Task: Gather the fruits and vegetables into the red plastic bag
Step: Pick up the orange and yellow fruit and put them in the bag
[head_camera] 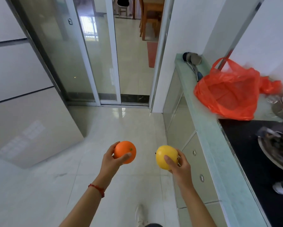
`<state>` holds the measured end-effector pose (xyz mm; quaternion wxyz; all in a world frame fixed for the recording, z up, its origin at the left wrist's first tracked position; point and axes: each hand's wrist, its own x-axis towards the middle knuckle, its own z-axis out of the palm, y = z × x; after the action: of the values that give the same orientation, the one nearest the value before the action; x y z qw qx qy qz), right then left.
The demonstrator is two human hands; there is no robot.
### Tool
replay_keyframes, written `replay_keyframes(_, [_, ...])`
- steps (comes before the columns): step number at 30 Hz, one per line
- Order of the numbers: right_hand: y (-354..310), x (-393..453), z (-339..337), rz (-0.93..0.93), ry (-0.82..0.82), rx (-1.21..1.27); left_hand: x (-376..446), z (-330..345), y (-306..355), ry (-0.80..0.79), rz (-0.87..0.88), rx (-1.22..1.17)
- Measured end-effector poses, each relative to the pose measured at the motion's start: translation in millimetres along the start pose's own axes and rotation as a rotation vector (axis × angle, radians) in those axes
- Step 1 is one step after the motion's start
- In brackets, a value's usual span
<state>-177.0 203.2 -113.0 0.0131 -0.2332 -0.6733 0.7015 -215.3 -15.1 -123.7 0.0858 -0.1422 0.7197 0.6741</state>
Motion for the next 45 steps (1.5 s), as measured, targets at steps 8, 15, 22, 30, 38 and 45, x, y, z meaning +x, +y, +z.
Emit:
replay_keyframes(8, [-39,114,24,0.014,-0.004,-0.009,103,25,46,0.013,0.002,0.009])
replay_keyframes(15, [-55,211,65,0.008,0.054,0.026,217,28,75,-0.032,0.005,0.040])
replay_keyframes(22, [-84,295,110,0.014,0.179,0.094,336,31,113,-0.152,0.019,0.139])
replay_keyframes(30, [-109,345,113,0.003,0.336,0.127,418,72,148,-0.311,0.039,0.225])
replay_keyframes(38, [-123,362,63,0.011,0.536,0.125,438,157,169,-0.504,0.083,0.243])
replay_keyframes(45, [-128,349,6,0.037,0.738,0.168,429,241,183,-0.714,0.115,0.273])
